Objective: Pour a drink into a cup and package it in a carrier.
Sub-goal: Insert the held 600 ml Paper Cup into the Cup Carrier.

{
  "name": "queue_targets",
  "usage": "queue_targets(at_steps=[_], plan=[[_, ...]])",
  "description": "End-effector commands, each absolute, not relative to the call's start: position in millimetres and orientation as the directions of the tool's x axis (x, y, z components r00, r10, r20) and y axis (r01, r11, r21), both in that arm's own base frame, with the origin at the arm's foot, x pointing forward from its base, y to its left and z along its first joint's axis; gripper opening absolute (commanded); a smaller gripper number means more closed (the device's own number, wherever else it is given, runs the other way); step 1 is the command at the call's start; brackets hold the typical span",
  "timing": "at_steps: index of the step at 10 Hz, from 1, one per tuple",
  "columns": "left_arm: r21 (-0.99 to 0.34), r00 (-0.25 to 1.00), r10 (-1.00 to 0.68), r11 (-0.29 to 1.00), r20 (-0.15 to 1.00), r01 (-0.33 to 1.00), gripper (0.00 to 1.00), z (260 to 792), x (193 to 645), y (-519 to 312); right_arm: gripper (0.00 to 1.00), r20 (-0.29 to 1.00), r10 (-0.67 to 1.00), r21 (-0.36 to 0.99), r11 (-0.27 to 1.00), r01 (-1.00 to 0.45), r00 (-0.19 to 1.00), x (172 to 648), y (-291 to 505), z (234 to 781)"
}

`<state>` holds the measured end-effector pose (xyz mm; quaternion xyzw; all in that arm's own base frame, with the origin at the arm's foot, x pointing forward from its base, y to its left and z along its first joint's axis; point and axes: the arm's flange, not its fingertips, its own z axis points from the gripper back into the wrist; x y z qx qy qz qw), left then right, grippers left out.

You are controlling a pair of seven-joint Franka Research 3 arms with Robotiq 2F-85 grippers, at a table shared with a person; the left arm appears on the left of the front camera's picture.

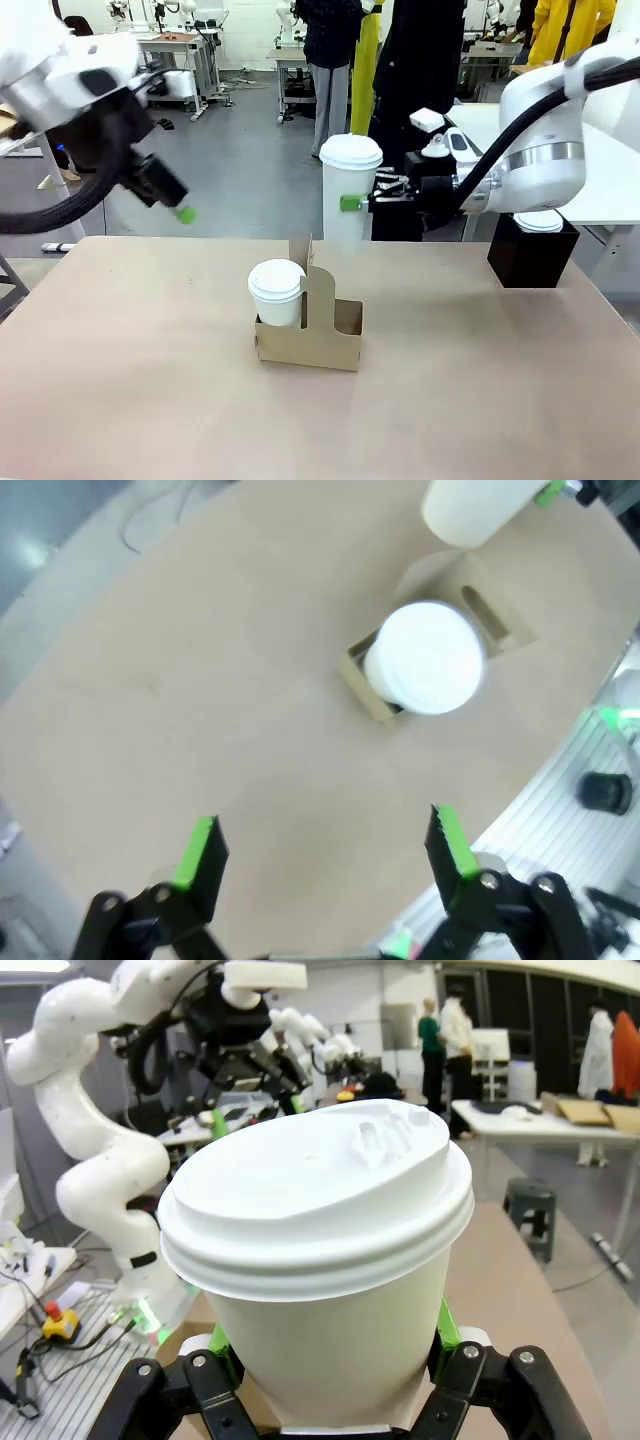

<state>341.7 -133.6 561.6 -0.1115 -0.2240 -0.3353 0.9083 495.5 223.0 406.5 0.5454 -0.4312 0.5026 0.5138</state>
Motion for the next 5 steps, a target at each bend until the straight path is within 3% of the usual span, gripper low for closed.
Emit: queue_targets(at_steps=[1,4,5], plan=[[-0.061,0.694,-0.554,0.760,0.460,0.647,1.00,577.1,342.6,-162.0,0.80,0.994,0.022,0.110,-0.091,-0.990,0.108,497.3,219.1,415.8],[-0.050,0.677,-0.561,0.752,0.477,0.658,1.00,562.7,340.4,-140.1,0.80,0.994,0.022,0.110,-0.091,-0.990,0.108,497.3,219.1,415.8],[-0.056,0.586,-0.603,0.669,0.541,0.741,1.00,550.9,337.5,-131.5,0.80,0.992,0.042,0.124,-0.093,-0.988,0.121,497.1,219.1,407.7]])
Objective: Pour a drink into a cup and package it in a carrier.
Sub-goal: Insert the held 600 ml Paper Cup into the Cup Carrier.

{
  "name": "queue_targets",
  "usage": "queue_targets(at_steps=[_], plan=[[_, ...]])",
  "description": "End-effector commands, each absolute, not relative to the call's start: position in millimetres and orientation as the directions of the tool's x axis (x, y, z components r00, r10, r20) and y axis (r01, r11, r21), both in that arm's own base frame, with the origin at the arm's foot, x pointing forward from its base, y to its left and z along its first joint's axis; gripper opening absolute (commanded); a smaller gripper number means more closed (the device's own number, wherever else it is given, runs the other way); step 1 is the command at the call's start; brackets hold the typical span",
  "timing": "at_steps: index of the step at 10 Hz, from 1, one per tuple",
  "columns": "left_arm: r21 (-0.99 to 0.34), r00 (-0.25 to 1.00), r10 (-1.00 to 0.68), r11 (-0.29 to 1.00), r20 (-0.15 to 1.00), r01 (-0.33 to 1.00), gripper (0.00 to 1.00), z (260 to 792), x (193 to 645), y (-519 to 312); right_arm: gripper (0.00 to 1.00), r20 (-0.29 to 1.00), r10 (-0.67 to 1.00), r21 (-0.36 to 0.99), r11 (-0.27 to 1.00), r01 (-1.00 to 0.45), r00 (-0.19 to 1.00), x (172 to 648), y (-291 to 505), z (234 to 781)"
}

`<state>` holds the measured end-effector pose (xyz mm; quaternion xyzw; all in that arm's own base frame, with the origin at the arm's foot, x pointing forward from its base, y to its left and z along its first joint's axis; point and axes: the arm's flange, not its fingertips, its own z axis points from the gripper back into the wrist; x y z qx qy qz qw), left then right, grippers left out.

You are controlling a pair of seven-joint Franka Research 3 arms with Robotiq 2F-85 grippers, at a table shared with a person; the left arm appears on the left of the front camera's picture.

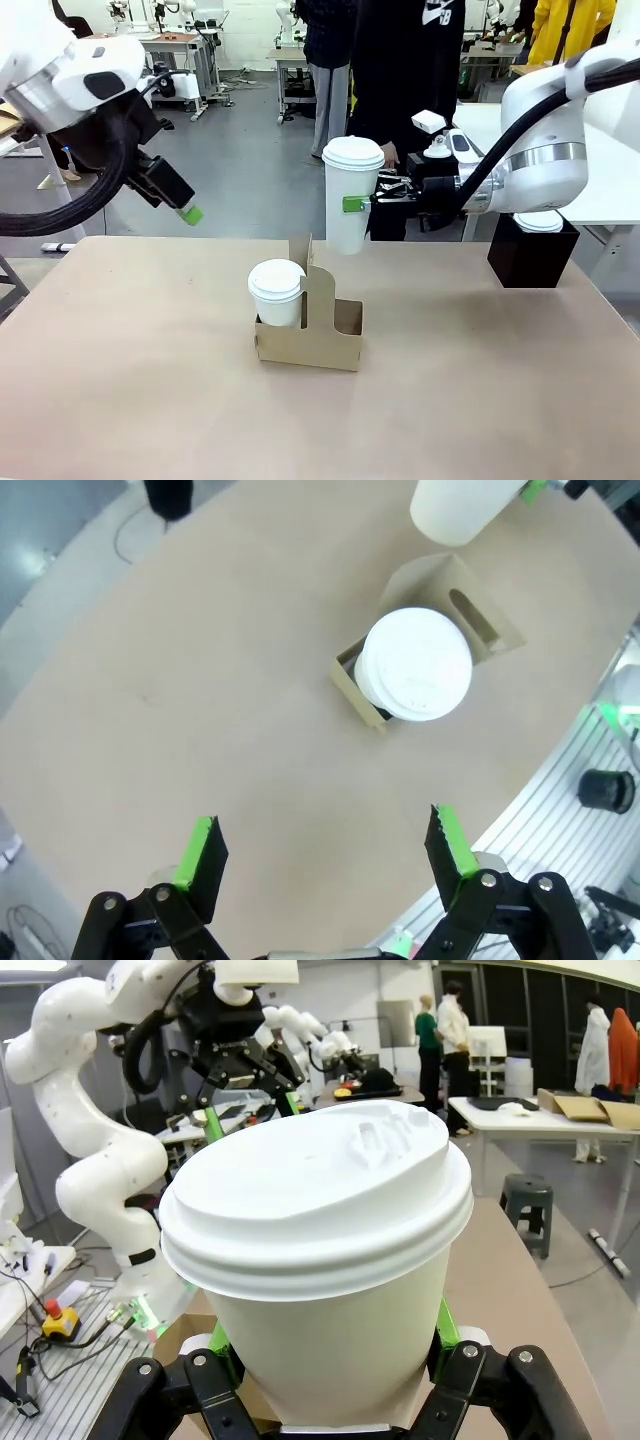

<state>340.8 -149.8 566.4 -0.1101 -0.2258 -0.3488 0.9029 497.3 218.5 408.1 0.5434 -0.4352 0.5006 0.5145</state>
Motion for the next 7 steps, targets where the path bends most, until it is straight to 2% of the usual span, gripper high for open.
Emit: queue_targets(at_steps=[1,4,7], plan=[[-0.058,0.559,-0.619,0.641,0.552,0.766,1.00,538.0,338.5,-123.3,0.80,0.996,0.041,0.084,-0.120,-0.989,0.080,484.2,220.4,403.2],[-0.007,0.486,-0.645,0.598,0.589,0.801,1.00,521.1,342.4,-97.7,0.80,0.998,0.050,0.048,-0.172,-0.984,0.040,465.1,226.9,395.9],[-0.025,0.468,-0.660,0.563,0.588,0.826,1.00,513.6,340.5,-82.0,0.80,0.996,0.066,0.079,-0.223,-0.972,0.066,452.9,234.4,378.7]])
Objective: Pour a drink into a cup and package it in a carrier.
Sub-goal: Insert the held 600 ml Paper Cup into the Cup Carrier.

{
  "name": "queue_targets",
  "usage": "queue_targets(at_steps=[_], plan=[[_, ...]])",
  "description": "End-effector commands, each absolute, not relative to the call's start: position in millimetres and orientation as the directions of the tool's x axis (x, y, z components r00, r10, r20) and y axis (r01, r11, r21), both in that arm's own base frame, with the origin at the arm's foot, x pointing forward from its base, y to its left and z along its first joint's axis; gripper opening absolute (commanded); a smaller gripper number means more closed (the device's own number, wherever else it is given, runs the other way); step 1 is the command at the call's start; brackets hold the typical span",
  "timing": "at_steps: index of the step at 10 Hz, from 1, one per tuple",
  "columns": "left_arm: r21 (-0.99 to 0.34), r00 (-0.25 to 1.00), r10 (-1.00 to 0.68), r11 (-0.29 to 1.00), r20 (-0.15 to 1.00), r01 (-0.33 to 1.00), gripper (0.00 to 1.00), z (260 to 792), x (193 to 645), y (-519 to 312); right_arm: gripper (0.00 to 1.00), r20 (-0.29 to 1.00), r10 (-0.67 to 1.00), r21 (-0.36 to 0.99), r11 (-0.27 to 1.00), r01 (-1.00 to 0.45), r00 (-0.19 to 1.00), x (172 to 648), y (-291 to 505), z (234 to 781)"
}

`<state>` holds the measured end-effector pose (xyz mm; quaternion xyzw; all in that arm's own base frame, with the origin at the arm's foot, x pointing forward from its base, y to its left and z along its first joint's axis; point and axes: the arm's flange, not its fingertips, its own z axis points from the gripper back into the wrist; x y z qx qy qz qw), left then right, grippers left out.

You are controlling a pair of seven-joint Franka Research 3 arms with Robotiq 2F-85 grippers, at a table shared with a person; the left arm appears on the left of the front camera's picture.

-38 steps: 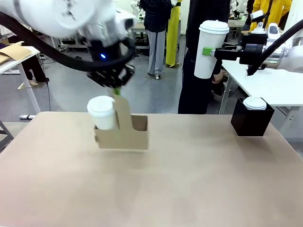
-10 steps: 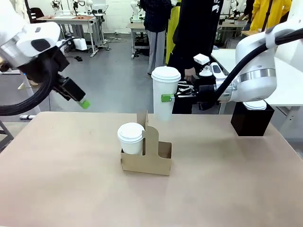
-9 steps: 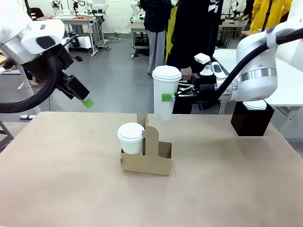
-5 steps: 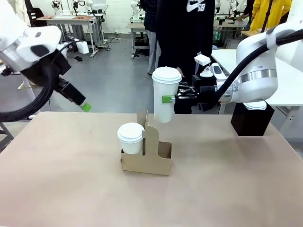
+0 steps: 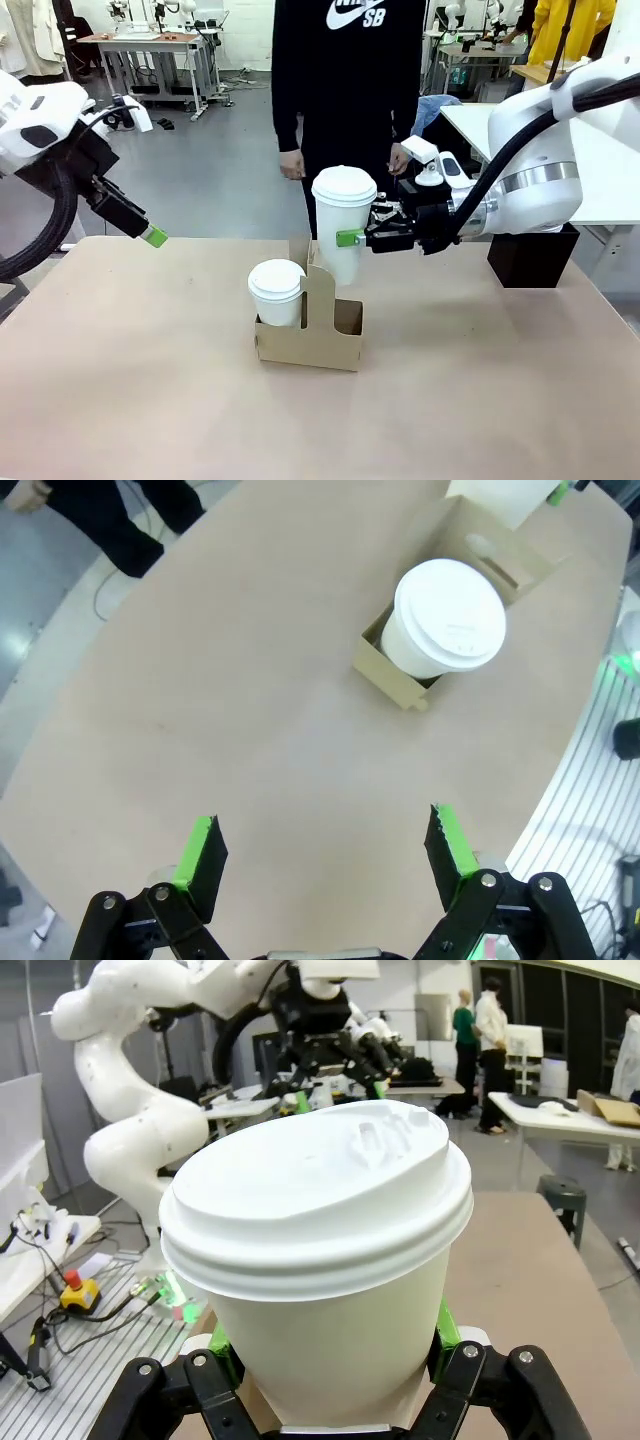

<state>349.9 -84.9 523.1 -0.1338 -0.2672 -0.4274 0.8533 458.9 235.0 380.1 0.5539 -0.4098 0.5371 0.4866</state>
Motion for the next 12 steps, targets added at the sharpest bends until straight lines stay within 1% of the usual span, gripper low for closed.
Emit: queue_targets(at_steps=[1,4,5,6,7,10,12], plan=[[-0.027,0.468,-0.664,0.560,0.583,0.828,1.00,512.2,340.7,-80.1,0.80,0.993,0.079,0.100,-0.229,-0.968,0.084,449.9,234.3,371.2],[-0.028,0.468,-0.662,0.560,0.586,0.828,1.00,510.5,340.5,-80.2,0.80,0.992,0.061,0.126,-0.256,-0.958,0.114,436.5,217.7,352.5],[-0.060,0.476,-0.650,0.553,0.592,0.831,1.00,512.0,340.5,-80.5,0.80,0.991,0.051,0.132,-0.268,-0.954,0.123,433.7,218.6,347.5],[-0.014,0.491,-0.667,0.585,0.561,0.811,1.00,519.9,349.1,-83.7,0.80,0.992,0.034,0.129,-0.282,-0.951,0.125,430.1,221.1,342.6],[-0.014,0.491,-0.667,0.585,0.561,0.811,1.00,519.9,349.1,-83.7,0.80,0.992,0.022,0.124,-0.287,-0.950,0.123,427.4,223.4,338.4],[-0.014,0.491,-0.667,0.585,0.561,0.811,1.00,519.9,349.1,-83.7,0.80,0.990,0.023,0.137,-0.287,-0.948,0.136,427.0,229.6,319.3],[-0.014,0.491,-0.667,0.585,0.561,0.811,1.00,519.9,349.1,-83.7,0.80,0.991,0.031,0.131,-0.260,-0.957,0.127,430.3,227.7,305.5]])
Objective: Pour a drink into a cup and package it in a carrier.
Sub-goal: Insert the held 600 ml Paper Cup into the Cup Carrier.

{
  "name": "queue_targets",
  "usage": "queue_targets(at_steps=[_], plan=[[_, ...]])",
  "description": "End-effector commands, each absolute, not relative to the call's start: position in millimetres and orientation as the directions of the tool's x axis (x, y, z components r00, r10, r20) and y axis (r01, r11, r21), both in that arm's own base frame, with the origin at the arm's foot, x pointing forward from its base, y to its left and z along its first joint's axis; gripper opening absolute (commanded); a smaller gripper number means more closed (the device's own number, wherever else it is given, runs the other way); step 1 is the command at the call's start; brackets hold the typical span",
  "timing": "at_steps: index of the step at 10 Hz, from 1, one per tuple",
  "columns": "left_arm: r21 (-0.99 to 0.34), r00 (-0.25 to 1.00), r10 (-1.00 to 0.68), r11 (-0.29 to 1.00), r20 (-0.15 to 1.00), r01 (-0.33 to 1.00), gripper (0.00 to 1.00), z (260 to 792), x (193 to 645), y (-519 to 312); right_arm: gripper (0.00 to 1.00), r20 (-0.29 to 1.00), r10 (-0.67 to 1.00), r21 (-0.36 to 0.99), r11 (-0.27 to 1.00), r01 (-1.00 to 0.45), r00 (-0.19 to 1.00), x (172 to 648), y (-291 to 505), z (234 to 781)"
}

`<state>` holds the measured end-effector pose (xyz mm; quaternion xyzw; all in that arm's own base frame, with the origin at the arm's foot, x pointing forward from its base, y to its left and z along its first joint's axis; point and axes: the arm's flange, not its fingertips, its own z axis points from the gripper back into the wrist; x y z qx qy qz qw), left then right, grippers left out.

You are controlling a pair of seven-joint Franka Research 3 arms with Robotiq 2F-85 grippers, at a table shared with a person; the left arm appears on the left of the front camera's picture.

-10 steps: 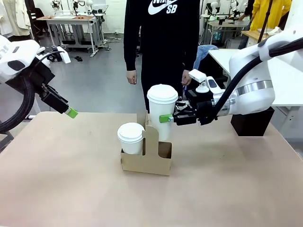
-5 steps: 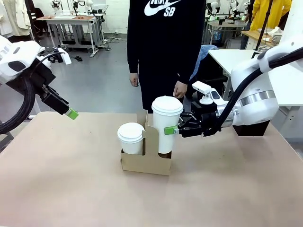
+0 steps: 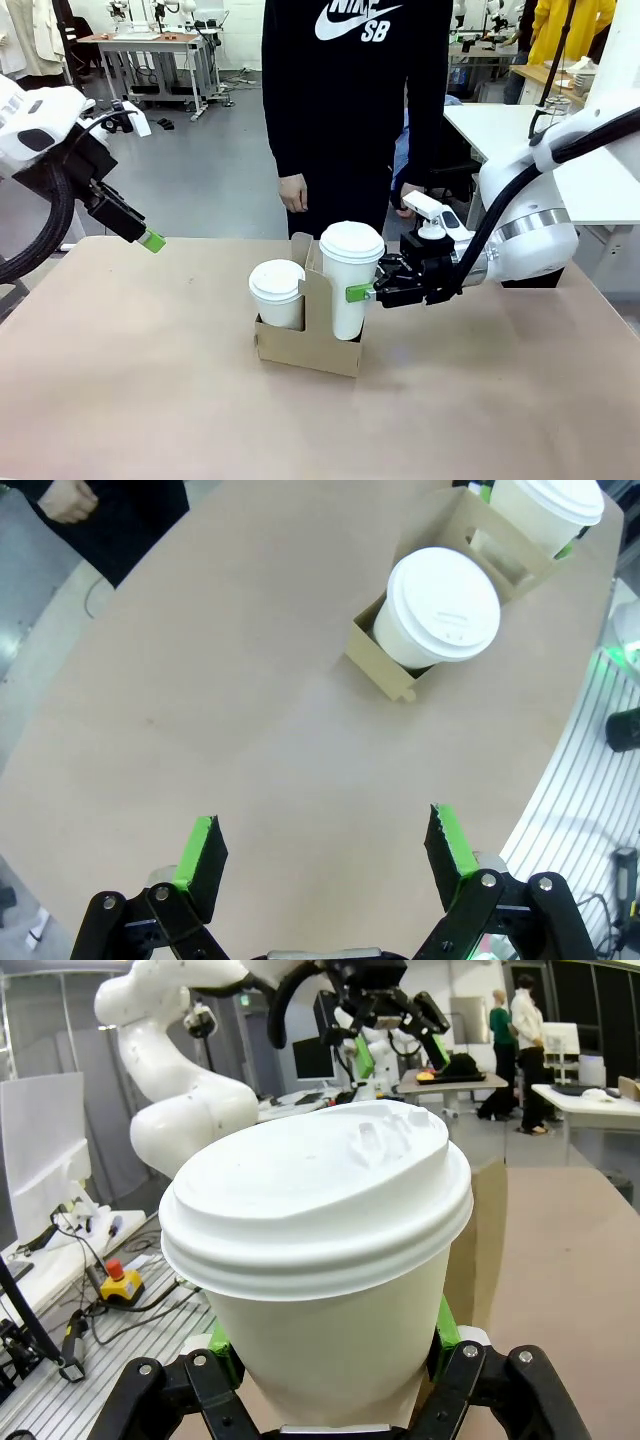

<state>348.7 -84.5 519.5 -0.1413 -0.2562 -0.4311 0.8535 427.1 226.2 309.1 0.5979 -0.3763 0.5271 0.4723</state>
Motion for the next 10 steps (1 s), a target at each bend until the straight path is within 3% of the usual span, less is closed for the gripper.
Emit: queue_targets(at_steps=[1,9,10], plan=[[-0.014,0.491,-0.667,0.585,0.561,0.811,1.00,519.9,349.1,-83.7,0.80,0.992,0.038,0.124,-0.263,-0.957,0.118,430.8,228.0,298.4],[-0.014,0.491,-0.667,0.585,0.561,0.811,1.00,519.9,349.1,-83.7,0.80,0.996,0.076,0.055,-0.275,-0.960,0.036,431.0,234.8,250.6],[-0.014,0.491,-0.667,0.585,0.561,0.811,1.00,519.9,349.1,-83.7,1.00,0.996,0.093,0.042,-0.267,-0.963,0.018,430.4,232.8,249.1]])
